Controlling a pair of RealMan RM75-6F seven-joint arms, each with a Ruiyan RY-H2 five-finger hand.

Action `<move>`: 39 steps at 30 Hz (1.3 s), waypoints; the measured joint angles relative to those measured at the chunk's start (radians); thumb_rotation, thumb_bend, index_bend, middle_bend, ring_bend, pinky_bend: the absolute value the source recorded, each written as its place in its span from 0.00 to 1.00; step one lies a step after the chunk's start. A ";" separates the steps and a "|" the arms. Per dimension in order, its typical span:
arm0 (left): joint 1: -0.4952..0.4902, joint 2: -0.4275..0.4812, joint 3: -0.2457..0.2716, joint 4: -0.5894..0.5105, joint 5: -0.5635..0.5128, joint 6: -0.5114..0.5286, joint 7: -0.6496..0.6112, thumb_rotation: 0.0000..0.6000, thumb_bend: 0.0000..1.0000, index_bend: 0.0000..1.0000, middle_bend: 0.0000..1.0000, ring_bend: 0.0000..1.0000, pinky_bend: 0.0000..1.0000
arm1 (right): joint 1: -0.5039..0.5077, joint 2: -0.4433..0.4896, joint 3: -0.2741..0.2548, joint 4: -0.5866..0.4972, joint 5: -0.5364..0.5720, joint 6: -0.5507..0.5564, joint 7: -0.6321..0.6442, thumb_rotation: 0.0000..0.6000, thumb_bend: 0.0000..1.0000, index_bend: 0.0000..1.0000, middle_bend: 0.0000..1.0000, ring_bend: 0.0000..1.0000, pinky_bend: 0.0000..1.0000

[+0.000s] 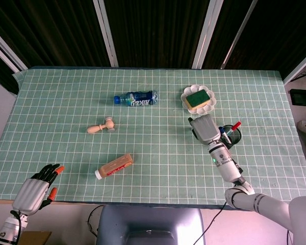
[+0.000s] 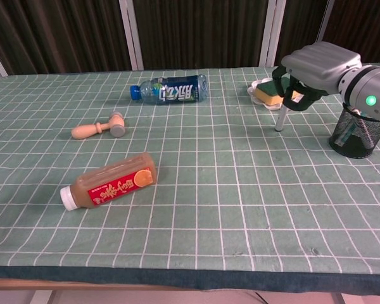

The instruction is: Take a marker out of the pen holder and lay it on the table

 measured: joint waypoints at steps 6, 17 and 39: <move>-0.001 0.001 0.001 0.000 -0.001 -0.004 0.001 1.00 0.52 0.15 0.10 0.10 0.40 | 0.002 -0.007 -0.002 0.007 0.031 -0.054 0.085 1.00 0.31 0.19 1.00 1.00 1.00; -0.001 0.001 0.004 -0.004 0.001 -0.008 0.014 1.00 0.52 0.15 0.10 0.10 0.40 | -0.071 0.132 -0.024 -0.153 -0.019 0.004 0.300 1.00 0.21 0.08 1.00 0.99 1.00; 0.004 -0.029 0.003 0.007 0.014 0.006 0.068 1.00 0.52 0.14 0.10 0.10 0.40 | -0.531 0.398 -0.208 -0.533 -0.133 0.470 0.524 1.00 0.21 0.06 0.08 0.05 0.19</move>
